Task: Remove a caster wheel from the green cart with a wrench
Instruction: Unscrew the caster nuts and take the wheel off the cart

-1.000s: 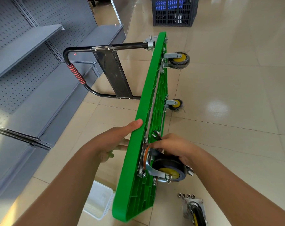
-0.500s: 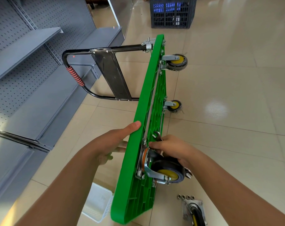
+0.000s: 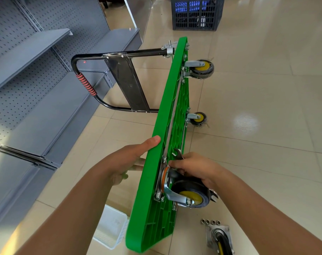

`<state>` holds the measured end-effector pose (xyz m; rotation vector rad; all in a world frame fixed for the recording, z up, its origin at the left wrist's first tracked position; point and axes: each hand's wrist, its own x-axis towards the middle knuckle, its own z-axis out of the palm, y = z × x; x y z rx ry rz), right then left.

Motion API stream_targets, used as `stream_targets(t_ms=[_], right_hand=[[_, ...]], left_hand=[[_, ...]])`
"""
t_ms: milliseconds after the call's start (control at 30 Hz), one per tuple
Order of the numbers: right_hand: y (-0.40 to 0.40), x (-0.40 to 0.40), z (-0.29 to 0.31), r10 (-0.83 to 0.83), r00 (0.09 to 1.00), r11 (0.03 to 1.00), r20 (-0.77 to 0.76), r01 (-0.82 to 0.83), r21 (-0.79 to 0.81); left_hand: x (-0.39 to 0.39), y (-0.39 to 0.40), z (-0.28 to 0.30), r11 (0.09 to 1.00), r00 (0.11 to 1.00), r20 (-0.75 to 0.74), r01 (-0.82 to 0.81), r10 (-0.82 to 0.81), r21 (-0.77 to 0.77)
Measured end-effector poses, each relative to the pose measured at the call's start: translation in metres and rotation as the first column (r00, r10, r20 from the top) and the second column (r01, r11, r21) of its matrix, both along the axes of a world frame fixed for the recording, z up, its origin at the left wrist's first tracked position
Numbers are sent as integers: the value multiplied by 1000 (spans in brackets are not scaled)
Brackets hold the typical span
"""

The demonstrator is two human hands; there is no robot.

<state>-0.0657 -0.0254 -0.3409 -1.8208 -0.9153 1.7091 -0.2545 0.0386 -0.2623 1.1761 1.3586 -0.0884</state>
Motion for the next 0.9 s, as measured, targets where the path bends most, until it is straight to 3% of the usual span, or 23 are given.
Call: stream_targets(t_ms=[767, 900], right_hand=[[0, -2, -1, -13, 1000, 999, -5, 13, -30], [1, 0, -1, -25, 997, 998, -80, 20, -60]], left_hand=[[1, 1, -2, 1000, 1000, -26, -6, 7, 12], [1, 1, -2, 1000, 1000, -30, 3, -3, 12]])
